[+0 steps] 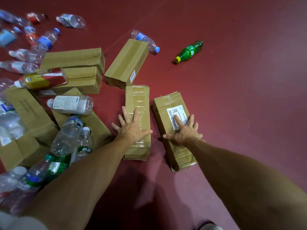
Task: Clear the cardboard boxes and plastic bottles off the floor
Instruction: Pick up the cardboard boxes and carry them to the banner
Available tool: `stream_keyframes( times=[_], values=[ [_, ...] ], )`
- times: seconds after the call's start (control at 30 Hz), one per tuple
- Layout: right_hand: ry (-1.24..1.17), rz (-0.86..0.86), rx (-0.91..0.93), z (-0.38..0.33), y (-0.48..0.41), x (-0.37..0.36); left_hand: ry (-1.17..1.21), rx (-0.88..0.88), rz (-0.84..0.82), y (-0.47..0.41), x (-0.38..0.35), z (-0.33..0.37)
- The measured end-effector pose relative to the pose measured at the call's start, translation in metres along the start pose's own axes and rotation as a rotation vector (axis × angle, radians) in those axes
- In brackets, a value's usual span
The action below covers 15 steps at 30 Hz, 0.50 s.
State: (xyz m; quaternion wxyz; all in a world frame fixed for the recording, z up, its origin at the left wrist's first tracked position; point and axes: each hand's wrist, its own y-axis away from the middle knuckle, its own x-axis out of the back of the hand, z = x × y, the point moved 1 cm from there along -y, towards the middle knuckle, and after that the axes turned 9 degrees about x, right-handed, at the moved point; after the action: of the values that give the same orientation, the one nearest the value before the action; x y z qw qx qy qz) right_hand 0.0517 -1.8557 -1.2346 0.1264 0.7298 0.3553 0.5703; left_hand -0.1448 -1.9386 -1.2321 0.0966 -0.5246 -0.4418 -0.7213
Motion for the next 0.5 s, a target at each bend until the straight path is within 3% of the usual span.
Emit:
stream_keyframes(
  times=[0.5],
  values=[
    [0.078, 0.064, 0.031, -0.0015, 0.0033, -0.0045, 0.093, 0.018, 0.033, 0.0023, 0.0058, -0.0012]
  ],
)
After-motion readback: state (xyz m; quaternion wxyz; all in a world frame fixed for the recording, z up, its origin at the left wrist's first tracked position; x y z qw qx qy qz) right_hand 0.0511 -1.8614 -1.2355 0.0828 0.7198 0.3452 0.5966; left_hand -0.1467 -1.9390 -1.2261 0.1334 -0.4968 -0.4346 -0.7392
